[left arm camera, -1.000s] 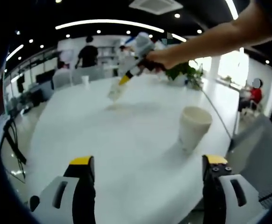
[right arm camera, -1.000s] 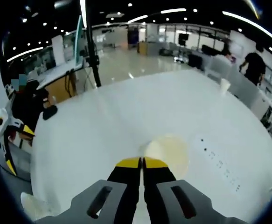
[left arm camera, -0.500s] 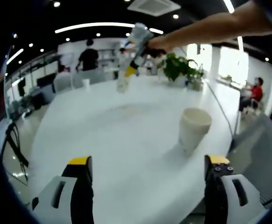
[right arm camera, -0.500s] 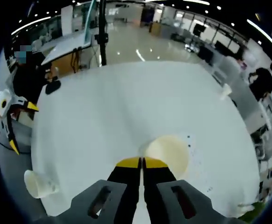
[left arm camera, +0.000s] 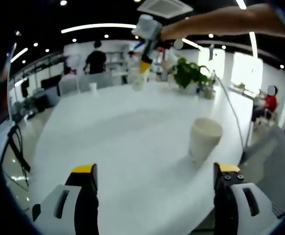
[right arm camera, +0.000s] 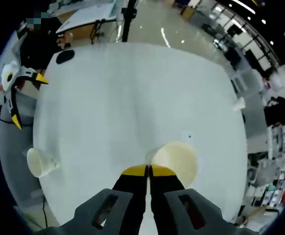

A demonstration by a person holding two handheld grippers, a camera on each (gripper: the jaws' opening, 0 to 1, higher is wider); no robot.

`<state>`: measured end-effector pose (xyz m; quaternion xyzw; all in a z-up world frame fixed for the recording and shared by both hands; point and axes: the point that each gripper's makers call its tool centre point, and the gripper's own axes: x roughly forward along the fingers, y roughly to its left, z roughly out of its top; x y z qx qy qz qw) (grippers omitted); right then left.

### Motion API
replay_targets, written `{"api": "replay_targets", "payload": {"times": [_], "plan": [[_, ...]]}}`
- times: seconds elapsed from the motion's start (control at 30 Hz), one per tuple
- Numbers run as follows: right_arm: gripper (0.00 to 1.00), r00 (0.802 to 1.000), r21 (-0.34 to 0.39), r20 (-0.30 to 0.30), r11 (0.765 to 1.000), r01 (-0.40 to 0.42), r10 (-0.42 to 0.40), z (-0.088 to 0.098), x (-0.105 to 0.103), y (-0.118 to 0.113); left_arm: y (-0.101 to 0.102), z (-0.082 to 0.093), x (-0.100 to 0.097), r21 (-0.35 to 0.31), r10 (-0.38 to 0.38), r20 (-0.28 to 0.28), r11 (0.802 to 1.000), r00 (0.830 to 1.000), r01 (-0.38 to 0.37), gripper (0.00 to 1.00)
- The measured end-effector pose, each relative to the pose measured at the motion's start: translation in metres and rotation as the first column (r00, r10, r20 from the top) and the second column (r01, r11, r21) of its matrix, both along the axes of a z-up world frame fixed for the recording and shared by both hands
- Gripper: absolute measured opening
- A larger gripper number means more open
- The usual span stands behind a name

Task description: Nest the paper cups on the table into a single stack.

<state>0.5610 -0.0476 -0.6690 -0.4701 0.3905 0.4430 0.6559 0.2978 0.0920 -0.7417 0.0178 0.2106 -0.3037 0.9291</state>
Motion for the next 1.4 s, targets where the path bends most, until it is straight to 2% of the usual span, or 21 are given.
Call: {"api": "replay_targets", "payload": {"times": [0.07,0.1,0.17,0.3,0.4,0.53,0.87,1.27,1.4], "plan": [[0.0,1.0,-0.015,0.005,1.0,0.003,-0.003,0.003,-0.001,-0.003,0.001,0.003,0.0,0.004,-0.008,-0.009,1.0,1.0,0.008,0.98],[0.0,1.0,-0.025,0.018,1.0,0.009,-0.008,0.005,0.002,-0.005,-0.001,0.002,0.0,0.022,-0.04,-0.022,0.999,0.999,0.04,0.98],[0.0,1.0,-0.021,0.017,0.999,0.025,-0.025,0.008,0.004,-0.007,-0.001,0.003,0.002,0.045,-0.057,-0.028,0.997,0.998,0.059,0.98],[0.0,0.999,-0.021,0.019,0.999,0.029,-0.028,0.012,0.0,-0.009,0.001,0.023,0.011,0.037,-0.066,0.027,0.997,0.997,0.065,0.98],[0.0,0.999,-0.017,0.024,0.999,0.038,-0.038,0.015,-0.004,-0.01,-0.001,0.029,0.012,0.041,-0.077,0.029,0.996,0.997,0.076,0.98],[0.0,0.998,-0.006,0.024,0.999,0.051,-0.051,0.021,-0.013,-0.008,-0.006,0.031,0.011,0.057,-0.101,0.041,0.993,0.994,0.099,0.98],[0.0,0.998,0.014,0.029,0.998,0.062,-0.062,0.027,-0.032,-0.008,-0.007,0.03,0.006,0.016,-0.098,0.031,0.995,0.995,0.097,0.98],[0.0,0.999,0.003,0.016,1.0,0.031,-0.031,0.031,-0.056,-0.007,-0.005,0.039,0.002,0.032,-0.094,0.046,0.995,0.994,0.093,0.98],[0.0,0.999,-0.031,0.033,0.999,0.017,-0.016,0.031,-0.061,-0.01,-0.005,0.04,0.001,0.032,-0.09,0.047,0.996,0.995,0.088,0.98]]}}
